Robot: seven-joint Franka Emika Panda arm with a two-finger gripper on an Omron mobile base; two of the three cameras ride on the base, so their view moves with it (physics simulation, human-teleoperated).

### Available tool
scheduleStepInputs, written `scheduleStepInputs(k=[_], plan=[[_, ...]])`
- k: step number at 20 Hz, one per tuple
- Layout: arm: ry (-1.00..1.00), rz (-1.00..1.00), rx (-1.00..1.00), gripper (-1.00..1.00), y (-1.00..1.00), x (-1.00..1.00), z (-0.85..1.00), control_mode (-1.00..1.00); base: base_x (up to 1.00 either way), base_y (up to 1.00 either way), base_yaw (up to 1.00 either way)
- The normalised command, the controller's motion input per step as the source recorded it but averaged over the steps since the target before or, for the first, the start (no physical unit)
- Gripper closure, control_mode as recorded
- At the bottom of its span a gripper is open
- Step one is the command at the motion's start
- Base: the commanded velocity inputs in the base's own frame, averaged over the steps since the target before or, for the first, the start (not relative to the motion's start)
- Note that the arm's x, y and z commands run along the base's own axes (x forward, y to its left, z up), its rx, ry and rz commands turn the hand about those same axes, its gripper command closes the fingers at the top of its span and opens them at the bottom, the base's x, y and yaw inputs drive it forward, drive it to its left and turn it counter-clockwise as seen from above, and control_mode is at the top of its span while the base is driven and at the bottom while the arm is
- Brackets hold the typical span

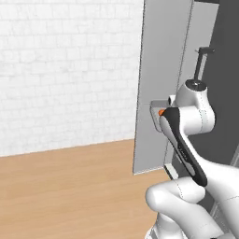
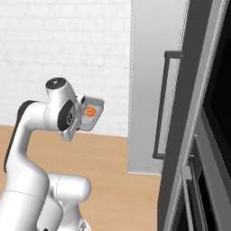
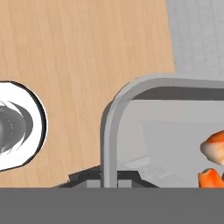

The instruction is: Take the meat container that has the shrimp and place it on the second highest rack of the freezer. Then take the vegetable container that has the eggplant and carrot and place it on the highest rack of the freezer.

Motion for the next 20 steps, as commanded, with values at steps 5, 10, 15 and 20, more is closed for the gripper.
scheduleStepInputs(k=[5,10,15,20], plan=[[0.0,0.0,0.0,1.0,0.0,0.0,0.0,1.0,0.5,0.5,-0.59],[0.0,0.0,0.0,1.0,0.0,0.0,0.0,1.0,0.61,0.69,-0.56],[0.0,0.0,0.0,1.0,0.0,0.0,0.0,1.0,0.67,0.75,-0.55],[0.0,0.0,0.0,1.0,0.0,0.0,0.0,1.0,0.6,0.64,-0.55]])
